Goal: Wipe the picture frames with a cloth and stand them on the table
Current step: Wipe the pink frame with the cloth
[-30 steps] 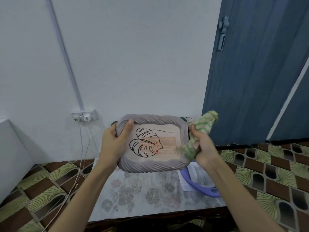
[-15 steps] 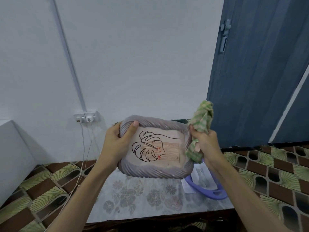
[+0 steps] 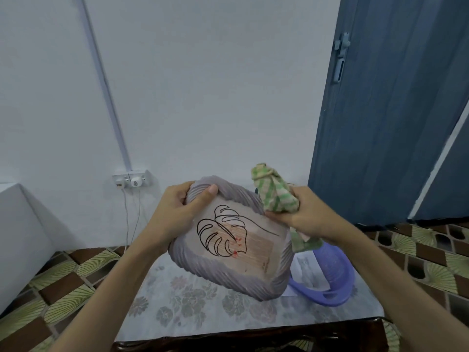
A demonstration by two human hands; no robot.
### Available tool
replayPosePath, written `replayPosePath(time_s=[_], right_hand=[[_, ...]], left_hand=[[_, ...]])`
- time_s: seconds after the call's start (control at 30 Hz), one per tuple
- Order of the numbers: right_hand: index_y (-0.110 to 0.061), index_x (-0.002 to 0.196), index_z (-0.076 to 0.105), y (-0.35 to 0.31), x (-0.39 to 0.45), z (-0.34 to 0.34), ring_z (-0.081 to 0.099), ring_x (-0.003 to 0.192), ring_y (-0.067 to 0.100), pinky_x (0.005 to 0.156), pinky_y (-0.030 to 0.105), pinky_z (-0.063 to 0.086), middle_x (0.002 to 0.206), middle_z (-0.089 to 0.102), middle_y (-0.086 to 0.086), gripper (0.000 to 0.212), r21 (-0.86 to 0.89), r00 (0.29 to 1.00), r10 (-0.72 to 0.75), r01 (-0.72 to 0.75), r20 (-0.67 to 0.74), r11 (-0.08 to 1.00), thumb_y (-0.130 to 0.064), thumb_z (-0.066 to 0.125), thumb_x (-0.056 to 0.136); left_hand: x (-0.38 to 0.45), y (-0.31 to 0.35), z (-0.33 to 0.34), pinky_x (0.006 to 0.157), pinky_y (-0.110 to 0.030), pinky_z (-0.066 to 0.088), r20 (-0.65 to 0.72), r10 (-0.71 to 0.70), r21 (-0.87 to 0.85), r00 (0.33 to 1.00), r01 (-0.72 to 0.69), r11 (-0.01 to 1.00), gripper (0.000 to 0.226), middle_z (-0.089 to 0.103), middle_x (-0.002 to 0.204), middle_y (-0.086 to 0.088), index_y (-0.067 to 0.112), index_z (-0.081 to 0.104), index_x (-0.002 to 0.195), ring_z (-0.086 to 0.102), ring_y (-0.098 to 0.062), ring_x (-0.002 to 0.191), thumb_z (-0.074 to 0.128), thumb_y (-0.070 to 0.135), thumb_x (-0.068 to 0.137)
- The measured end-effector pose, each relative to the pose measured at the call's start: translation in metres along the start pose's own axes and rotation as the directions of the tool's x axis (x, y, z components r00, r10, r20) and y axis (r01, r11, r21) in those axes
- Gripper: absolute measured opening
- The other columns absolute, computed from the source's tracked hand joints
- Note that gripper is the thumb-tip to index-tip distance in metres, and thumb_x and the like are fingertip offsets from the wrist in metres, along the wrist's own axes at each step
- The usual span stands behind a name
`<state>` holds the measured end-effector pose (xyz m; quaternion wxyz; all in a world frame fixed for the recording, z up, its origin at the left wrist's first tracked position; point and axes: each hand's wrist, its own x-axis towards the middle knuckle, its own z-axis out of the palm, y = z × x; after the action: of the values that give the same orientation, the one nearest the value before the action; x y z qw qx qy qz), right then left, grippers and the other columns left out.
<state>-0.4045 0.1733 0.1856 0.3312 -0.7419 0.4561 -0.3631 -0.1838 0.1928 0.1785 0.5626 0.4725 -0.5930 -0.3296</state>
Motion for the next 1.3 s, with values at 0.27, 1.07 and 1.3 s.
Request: replayPosePath(time_s=[0.27,1.07,1.3], right_hand=[[-0.002,0.089,0.062,-0.001,0.01,-0.008,0.051,0.057,0.025,0.059,0.022,0.045,0.072,0.057,0.013,0.03,0.469,0.966,0.254,-0.204,-0.046,0.859,-0.028,0.072,0.077],[-0.016,0.099,0.06,-0.035,0.01,0.019,0.065,0.088,0.009,0.082,0.025,0.052,0.091,0.069,-0.003,0.022,0.158,0.986,0.025,-0.051,0.162,0.986,-0.01,0.069,0.081],[-0.012,0.082,0.067,-0.025,0.015,0.023,0.062,0.08,0.02,0.077,0.035,0.051,0.082,0.068,0.006,0.0,0.417,0.975,0.175,-0.105,-0.135,0.903,-0.013,0.067,0.082]], left_hand=[[0.003,0.003,-0.003,0.066,-0.038,0.054,0.074,-0.037,0.079,0.997,0.031,0.996,0.034,0.072,0.076,-0.009,0.01,0.069,0.081,0.066,-0.016,0.068,0.064,0.042,0.073],[0.009,0.016,0.0,0.055,-0.02,0.046,0.286,-0.053,0.234,0.957,-0.016,0.972,0.026,0.069,0.07,-0.005,0.006,0.071,0.084,0.061,-0.008,0.059,0.081,0.024,0.068],[0.002,0.014,-0.013,0.072,-0.033,0.058,0.405,-0.169,0.055,0.899,0.161,0.985,0.03,0.074,0.093,-0.012,0.006,0.069,0.098,0.071,-0.028,0.084,0.079,0.011,0.07]])
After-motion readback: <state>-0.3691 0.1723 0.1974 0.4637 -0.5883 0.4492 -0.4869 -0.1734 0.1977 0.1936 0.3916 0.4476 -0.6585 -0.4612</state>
